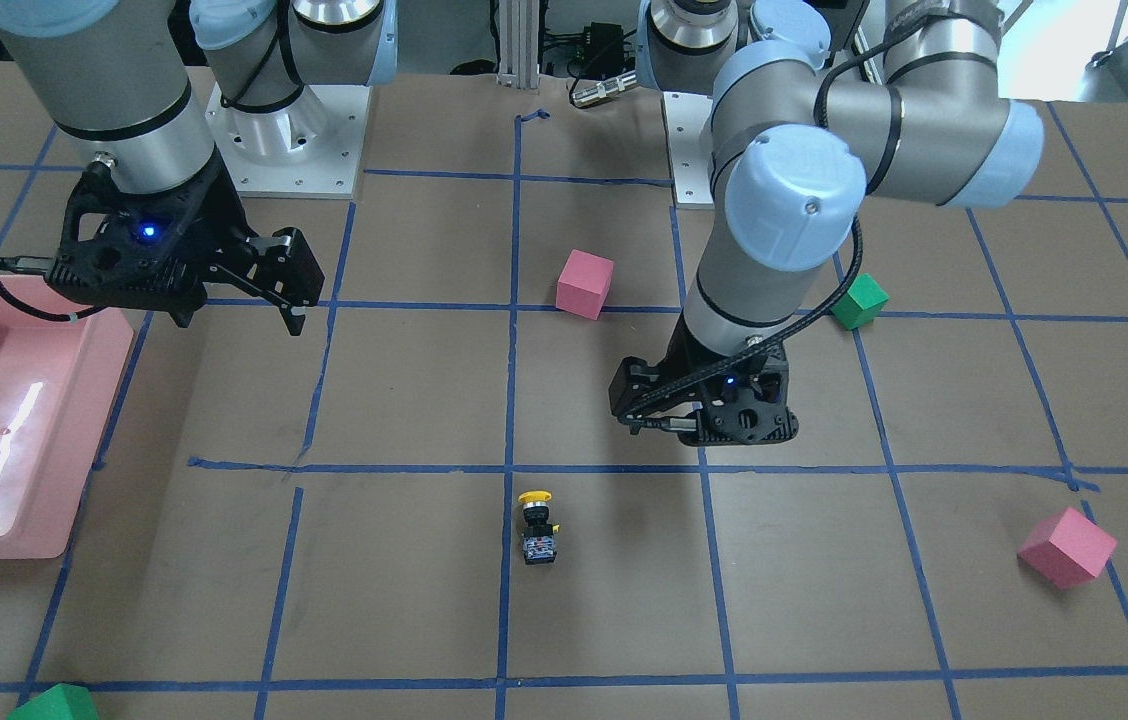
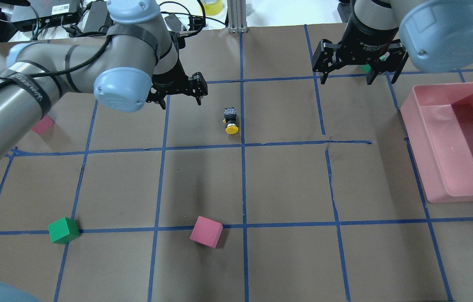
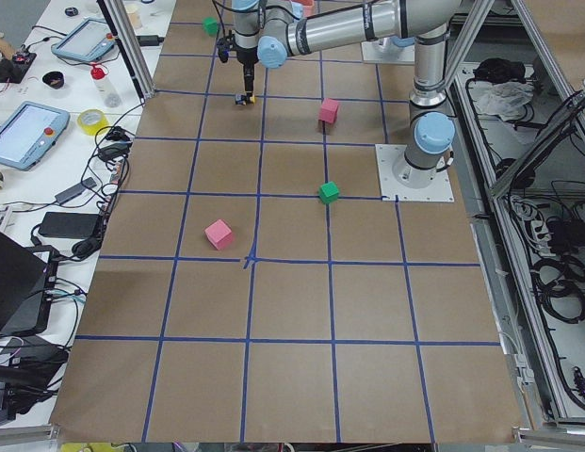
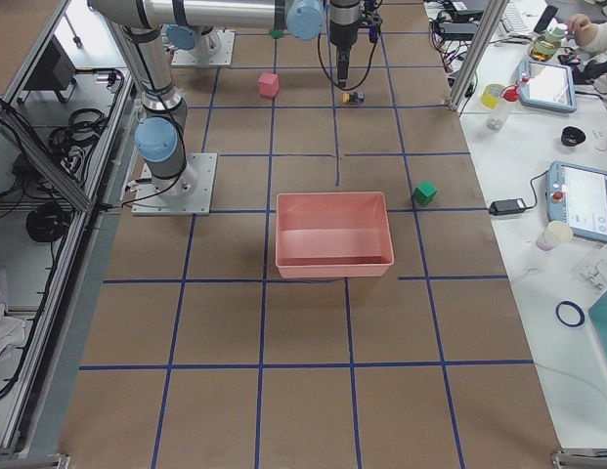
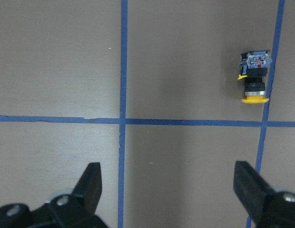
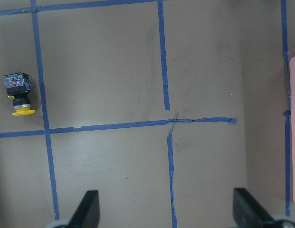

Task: Align button upright
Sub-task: 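Move the left gripper over the lying button while the right gripper withdraws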

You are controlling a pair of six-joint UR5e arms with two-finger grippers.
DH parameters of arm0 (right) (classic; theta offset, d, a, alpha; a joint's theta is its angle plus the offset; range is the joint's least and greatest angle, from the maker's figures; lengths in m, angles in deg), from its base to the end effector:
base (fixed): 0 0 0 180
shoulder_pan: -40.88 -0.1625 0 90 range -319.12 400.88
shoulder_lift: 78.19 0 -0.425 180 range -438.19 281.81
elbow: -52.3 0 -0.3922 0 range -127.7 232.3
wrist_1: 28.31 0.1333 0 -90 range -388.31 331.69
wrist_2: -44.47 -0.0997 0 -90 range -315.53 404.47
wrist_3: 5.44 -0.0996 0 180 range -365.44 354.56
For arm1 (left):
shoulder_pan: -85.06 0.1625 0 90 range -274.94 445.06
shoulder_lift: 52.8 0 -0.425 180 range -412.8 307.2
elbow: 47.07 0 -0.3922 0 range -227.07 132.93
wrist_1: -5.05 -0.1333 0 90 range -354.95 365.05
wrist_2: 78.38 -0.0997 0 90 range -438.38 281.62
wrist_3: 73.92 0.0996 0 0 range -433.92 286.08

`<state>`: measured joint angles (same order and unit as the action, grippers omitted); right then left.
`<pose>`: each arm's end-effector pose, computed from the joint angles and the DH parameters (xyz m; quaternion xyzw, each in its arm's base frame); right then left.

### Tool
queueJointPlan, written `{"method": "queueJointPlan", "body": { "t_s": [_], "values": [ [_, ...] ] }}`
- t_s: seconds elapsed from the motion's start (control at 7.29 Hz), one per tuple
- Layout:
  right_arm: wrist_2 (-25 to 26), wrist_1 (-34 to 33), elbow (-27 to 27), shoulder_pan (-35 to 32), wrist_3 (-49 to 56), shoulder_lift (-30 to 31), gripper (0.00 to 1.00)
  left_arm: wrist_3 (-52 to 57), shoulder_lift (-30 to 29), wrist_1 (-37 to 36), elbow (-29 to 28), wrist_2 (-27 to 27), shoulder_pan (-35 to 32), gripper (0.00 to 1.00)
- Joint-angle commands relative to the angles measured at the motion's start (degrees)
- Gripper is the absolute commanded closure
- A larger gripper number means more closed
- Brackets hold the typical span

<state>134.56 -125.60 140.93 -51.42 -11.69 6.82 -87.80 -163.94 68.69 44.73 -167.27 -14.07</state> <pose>0.1545 -0.5285 0.4681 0.0345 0.9989 -0.0320 0.0016 -0.2319 -0.5906 0.3126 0.0411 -0.9987 0.0273 0.0154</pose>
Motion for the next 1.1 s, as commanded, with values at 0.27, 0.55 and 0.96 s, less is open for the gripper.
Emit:
{"method": "queueJointPlan", "body": {
  "t_s": [0.27,0.55,0.96],
  "values": [
    [-0.08,0.69,-0.04,0.01,0.01,1.12,0.0,-10.11,-10.83,-4.12,-4.87,-0.75,-6.58,0.0],
    [0.09,0.7,0.22,-0.25,-0.25,1.12,0.0,-11.61,-13.21,-6.76,-4.35,-0.84,-8.35,0.0],
    [0.53,0.7,0.31,-0.25,-0.43,1.04,0.0,-11.35,-11.75,-20.26,1.43,-2.93,-10.28,0.0]
  ]
}}
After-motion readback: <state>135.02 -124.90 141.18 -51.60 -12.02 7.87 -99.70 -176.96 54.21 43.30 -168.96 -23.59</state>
